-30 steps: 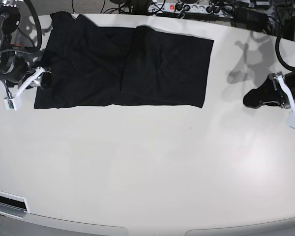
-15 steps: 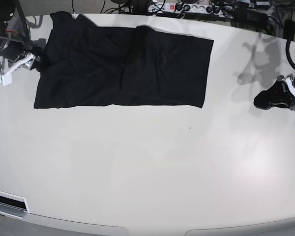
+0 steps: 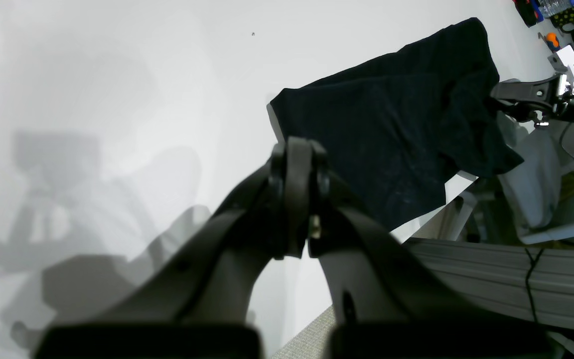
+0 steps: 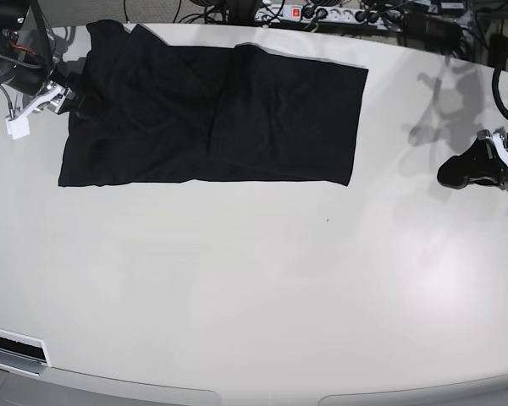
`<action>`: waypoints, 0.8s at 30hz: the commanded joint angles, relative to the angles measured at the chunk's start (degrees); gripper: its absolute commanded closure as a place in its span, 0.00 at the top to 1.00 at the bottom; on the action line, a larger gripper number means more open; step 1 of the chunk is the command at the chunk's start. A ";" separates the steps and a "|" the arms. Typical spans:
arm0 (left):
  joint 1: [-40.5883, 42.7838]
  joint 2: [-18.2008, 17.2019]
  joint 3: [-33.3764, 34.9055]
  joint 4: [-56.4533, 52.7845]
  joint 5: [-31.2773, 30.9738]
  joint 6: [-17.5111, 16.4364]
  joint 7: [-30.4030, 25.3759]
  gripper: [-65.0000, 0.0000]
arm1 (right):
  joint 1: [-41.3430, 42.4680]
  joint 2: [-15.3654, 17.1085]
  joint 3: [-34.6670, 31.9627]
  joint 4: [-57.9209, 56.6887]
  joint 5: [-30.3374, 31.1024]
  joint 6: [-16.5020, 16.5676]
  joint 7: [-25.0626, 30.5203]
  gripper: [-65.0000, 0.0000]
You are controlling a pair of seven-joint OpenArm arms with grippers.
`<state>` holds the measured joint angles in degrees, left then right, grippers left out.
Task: Layout the t-shirt on the table in an organized manner, then fold the t-shirt properly
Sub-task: 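Grasp the collar end of the folded shirt with the right gripper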
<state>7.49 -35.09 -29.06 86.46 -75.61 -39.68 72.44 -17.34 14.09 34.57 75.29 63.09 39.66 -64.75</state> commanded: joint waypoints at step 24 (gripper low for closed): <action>-0.35 -1.09 -0.52 0.74 -1.31 -0.32 -0.85 0.00 | 0.81 0.85 0.31 0.66 14.38 0.34 -6.93 0.55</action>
<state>7.75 -35.07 -29.06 86.46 -75.61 -39.68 72.47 -16.95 14.11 34.57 75.24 76.29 39.66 -71.66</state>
